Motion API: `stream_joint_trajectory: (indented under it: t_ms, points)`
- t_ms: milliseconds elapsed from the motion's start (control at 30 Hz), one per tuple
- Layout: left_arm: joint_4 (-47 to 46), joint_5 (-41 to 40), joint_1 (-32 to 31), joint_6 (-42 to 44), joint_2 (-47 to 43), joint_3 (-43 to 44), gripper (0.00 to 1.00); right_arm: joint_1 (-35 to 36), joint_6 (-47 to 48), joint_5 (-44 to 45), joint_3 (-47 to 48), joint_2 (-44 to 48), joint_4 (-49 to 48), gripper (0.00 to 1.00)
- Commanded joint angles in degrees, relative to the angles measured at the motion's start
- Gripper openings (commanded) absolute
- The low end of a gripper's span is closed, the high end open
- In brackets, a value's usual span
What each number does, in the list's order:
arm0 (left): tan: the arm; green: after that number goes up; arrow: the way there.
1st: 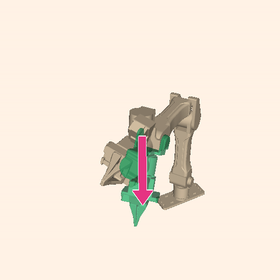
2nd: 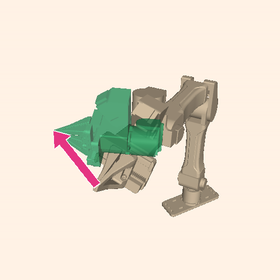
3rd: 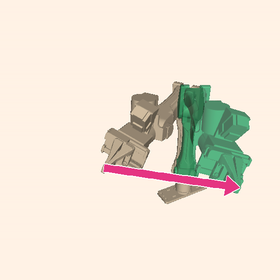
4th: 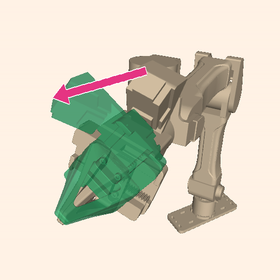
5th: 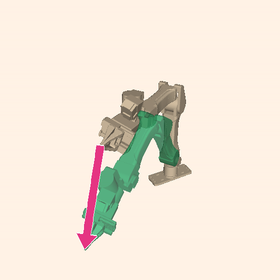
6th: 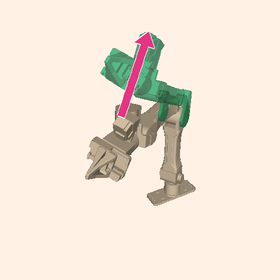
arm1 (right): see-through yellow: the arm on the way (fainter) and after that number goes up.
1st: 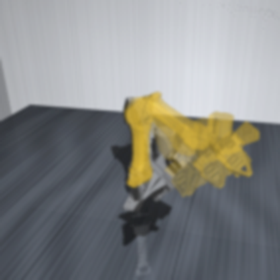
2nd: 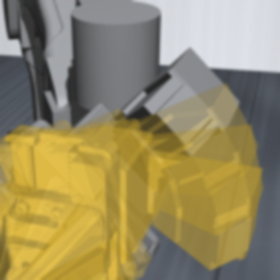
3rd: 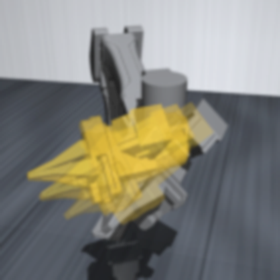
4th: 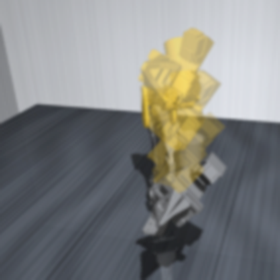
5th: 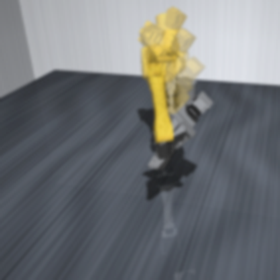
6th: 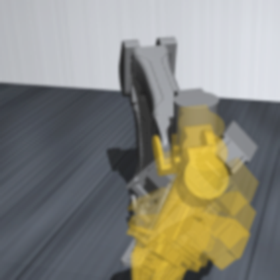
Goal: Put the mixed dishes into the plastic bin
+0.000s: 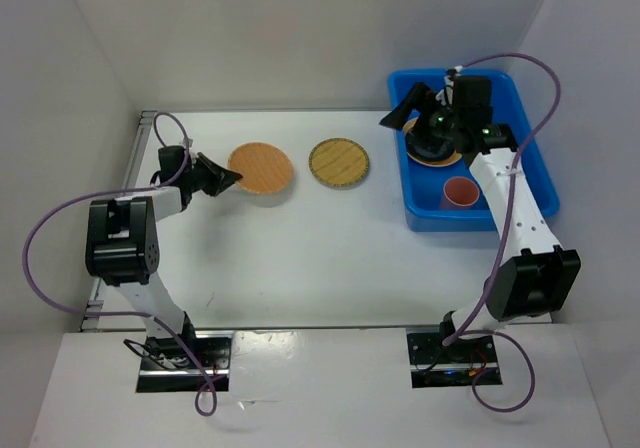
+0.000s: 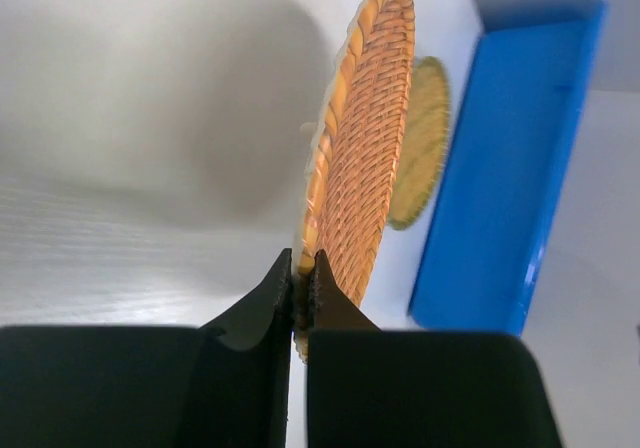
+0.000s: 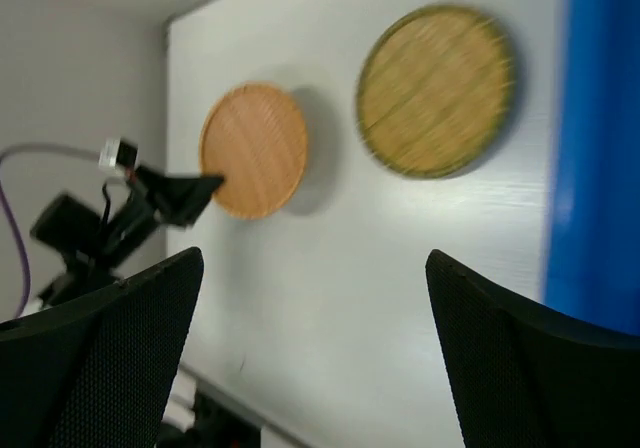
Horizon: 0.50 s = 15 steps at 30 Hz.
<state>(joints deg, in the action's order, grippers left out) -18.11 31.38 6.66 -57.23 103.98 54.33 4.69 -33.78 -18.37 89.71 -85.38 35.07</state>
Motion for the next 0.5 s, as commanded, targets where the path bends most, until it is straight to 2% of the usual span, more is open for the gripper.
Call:
stream_joint_trajectory:
  t_ms: [0, 133, 267, 467]
  points:
    - [2.1, 1.7, 0.3, 3.7, -8.6, 1.8, 0.00, 5.1, 1.0, -16.5, -2.7, -0.4, -9.0, 0.95]
    - [3.3, 6.1, 0.3, 3.7, -14.1, 1.2, 0.00, 10.2, -2.5, -22.6, -4.9, -5.0, -12.2, 0.93]
    - [3.9, 10.7, 0.3, 3.7, -18.6, -0.8, 0.00, 16.1, -5.5, -24.6, -5.8, -9.4, -19.9, 0.93]
    - [4.9, 15.0, 0.3, 2.5, -22.7, -1.3, 0.00, 18.5, -3.5, -23.4, -1.6, -15.3, -17.8, 0.93]
